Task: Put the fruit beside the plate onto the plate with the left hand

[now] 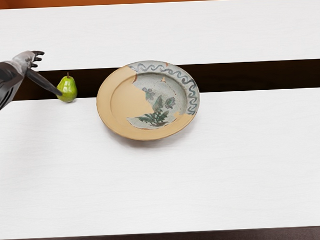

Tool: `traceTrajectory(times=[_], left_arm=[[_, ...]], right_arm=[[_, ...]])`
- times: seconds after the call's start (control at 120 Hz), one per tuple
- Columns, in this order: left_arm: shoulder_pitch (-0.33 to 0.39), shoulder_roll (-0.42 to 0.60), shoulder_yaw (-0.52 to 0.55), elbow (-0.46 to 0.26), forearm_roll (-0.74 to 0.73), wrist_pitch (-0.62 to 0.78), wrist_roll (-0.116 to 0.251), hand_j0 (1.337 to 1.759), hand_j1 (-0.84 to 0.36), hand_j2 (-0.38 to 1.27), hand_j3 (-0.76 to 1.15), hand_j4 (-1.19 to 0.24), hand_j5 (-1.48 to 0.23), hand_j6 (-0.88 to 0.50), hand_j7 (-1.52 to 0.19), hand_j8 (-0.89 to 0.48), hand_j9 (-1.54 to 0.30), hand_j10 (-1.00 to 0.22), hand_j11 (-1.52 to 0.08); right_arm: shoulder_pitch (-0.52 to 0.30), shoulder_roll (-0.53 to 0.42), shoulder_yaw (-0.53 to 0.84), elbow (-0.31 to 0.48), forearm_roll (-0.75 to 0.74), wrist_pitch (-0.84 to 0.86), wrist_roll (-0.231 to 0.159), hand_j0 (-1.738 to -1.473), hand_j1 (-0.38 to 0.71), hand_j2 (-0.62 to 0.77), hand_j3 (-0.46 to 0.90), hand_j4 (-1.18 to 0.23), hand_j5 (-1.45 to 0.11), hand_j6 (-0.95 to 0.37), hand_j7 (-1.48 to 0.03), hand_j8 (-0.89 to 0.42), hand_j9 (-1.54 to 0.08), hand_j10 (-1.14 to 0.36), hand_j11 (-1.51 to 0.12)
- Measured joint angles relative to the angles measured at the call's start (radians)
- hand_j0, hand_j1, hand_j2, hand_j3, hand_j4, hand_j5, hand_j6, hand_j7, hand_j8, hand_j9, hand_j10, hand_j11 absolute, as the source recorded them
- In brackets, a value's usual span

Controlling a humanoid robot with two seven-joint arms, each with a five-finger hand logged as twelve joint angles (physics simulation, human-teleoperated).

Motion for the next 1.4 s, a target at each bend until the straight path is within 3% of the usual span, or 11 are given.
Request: traceTrajectory(times=[0.442, 0.692, 0.933, 1.4], left_arm=[[0.016, -0.113, 0.054, 0.024, 0.0, 0.055, -0.006, 1.658, 0.18, 0.03, 0.0, -0.14, -0.18, -0.14, -0.18, -0.14, -0.18, -0.14, -0.18], [0.035, -0.111, 0.058, 0.025, 0.002, 0.056, -0.006, 1.658, 0.01, 0.06, 0.0, -0.28, -0.36, -0.28, -0.37, -0.28, -0.37, -0.28, -0.37], [0.037, -0.111, 0.058, 0.047, 0.002, 0.057, -0.007, 1.658, -0.05, 0.07, 0.0, -0.32, -0.44, -0.32, -0.44, -0.34, -0.44, -0.35, -0.44], [0.055, -0.165, 0.063, 0.159, 0.0, 0.057, -0.082, 1.658, -0.08, 0.07, 0.0, -0.36, -0.47, -0.36, -0.47, -0.36, -0.47, -0.36, -0.47]], right_arm=[[0.0, 0.0, 0.0, 0.0, 0.0, 0.0, 0.0, -1.658, -0.34, 0.0, 0.0, -0.01, -0.01, -0.01, -0.01, -0.01, -0.01, -0.01, -0.01], [0.0, 0.0, 0.0, 0.0, 0.0, 0.0, 0.0, -1.658, -0.34, 0.0, 0.0, -0.01, -0.01, -0.01, -0.01, -0.01, -0.01, -0.01, -0.01], [0.0, 0.0, 0.0, 0.0, 0.0, 0.0, 0.0, -1.658, -0.34, 0.0, 0.0, -0.01, -0.01, -0.01, -0.01, -0.01, -0.01, -0.01, -0.01], [0.0, 0.0, 0.0, 0.0, 0.0, 0.0, 0.0, -1.658, -0.34, 0.0, 0.0, -0.01, -0.01, -0.01, -0.01, -0.01, -0.01, -0.01, -0.01]])
